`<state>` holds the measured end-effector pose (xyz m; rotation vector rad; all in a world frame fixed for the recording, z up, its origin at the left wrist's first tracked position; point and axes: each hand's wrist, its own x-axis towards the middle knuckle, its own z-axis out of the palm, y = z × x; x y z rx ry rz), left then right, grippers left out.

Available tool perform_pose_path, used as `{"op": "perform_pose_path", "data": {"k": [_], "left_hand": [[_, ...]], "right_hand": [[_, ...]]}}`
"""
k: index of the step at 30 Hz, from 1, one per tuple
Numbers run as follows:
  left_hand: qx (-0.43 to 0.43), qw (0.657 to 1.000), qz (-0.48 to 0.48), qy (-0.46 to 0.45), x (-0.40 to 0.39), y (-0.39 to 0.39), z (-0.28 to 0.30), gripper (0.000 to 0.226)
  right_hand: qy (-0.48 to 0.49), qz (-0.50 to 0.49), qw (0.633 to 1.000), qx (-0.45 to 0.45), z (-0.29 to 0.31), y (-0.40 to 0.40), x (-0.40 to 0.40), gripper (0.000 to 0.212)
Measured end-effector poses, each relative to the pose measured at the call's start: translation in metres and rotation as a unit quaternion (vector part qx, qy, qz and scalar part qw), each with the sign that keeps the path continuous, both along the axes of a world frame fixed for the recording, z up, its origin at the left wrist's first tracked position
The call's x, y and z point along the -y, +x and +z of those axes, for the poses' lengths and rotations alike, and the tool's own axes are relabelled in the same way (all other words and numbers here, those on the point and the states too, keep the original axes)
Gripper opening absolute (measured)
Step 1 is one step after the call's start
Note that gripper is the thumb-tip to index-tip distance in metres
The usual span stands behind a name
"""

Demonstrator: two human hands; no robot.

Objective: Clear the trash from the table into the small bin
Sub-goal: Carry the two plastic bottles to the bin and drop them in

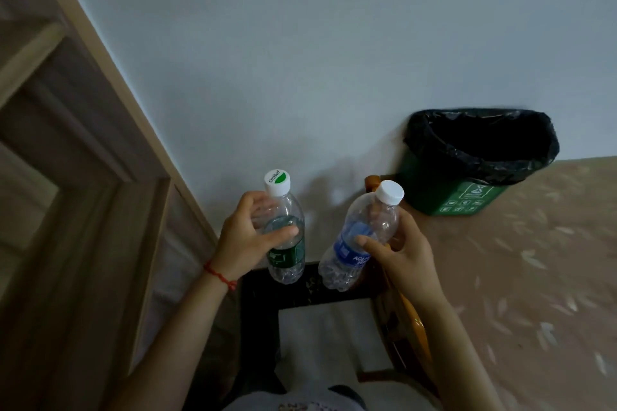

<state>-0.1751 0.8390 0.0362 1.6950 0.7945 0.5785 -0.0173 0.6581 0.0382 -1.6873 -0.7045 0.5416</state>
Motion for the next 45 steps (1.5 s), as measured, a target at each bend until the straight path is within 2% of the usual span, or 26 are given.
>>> {"op": "perform_pose_path", "data": {"k": [13, 18, 20, 25, 30, 34, 38, 45], "left_hand": [[0.033, 0.997, -0.069, 0.003, -0.074, 0.067, 0.000, 0.059], [0.044, 0.993, -0.111, 0.000, -0.077, 0.096, 0.008, 0.076], [0.047, 0.989, -0.140, 0.001, -0.074, 0.111, 0.012, 0.073], [0.060, 0.978, -0.200, 0.003, -0.060, 0.149, 0.018, 0.060], [0.073, 0.964, -0.254, 0.003, -0.041, 0.187, 0.028, 0.056], [0.077, 0.955, -0.287, 0.006, -0.026, 0.213, 0.035, 0.064], [0.081, 0.951, -0.299, 0.009, -0.009, 0.234, 0.039, 0.051], [0.076, 0.946, -0.314, 0.014, -0.001, 0.259, 0.041, 0.068]], "right_hand": [[0.024, -0.059, 0.998, -0.029, 0.008, 0.036, -0.055, 0.062], [0.043, -0.094, 0.995, -0.018, 0.018, 0.046, -0.045, 0.062], [0.048, -0.111, 0.993, -0.012, 0.022, 0.051, -0.036, 0.060], [0.066, -0.174, 0.982, -0.002, 0.035, 0.057, -0.006, 0.073], [0.069, -0.234, 0.969, 0.027, 0.040, 0.068, 0.025, 0.062], [0.086, -0.270, 0.959, 0.029, 0.046, 0.079, 0.047, 0.053], [0.090, -0.285, 0.953, 0.038, 0.047, 0.093, 0.063, 0.046], [0.088, -0.288, 0.953, 0.033, 0.049, 0.116, 0.070, 0.045]]}}
